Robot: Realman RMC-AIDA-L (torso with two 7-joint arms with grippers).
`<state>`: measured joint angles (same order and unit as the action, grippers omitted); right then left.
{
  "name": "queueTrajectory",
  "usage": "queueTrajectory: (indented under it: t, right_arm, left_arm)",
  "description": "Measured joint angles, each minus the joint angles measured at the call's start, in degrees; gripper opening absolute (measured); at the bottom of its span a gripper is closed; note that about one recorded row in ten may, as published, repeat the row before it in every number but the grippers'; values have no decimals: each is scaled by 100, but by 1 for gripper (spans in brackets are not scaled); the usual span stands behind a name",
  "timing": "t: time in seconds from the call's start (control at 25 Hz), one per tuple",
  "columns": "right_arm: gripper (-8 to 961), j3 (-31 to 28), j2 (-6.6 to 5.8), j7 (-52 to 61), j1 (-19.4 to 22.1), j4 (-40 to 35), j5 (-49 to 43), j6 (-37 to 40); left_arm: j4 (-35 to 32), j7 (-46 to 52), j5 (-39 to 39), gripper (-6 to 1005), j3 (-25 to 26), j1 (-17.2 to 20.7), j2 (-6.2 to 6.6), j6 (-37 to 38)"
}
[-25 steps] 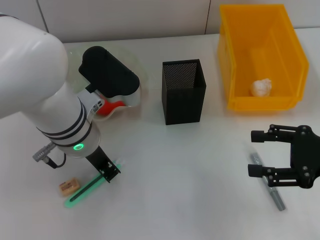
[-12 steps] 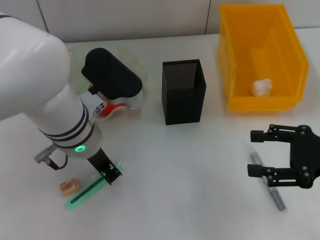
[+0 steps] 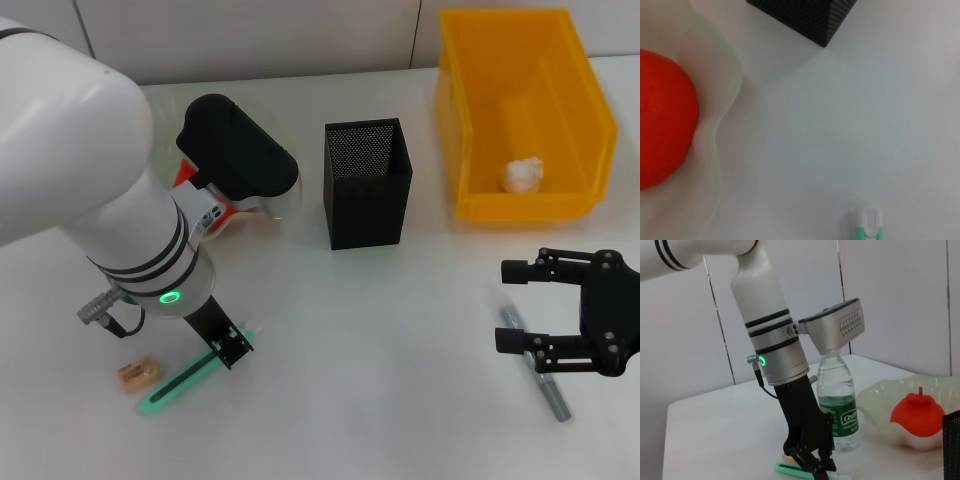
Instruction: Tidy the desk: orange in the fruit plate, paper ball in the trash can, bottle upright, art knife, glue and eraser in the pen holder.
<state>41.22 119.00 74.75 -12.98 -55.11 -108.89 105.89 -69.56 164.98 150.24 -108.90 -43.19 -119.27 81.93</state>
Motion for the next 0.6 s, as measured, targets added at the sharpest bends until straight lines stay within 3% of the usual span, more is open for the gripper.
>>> queueTrajectory:
  t: [0.6]
  right_arm:
    - [764, -108, -14, -56, 6, 67, -20, -24]
  left_arm:
    - [-553, -1, -164, 212, 61, 99, 1, -32]
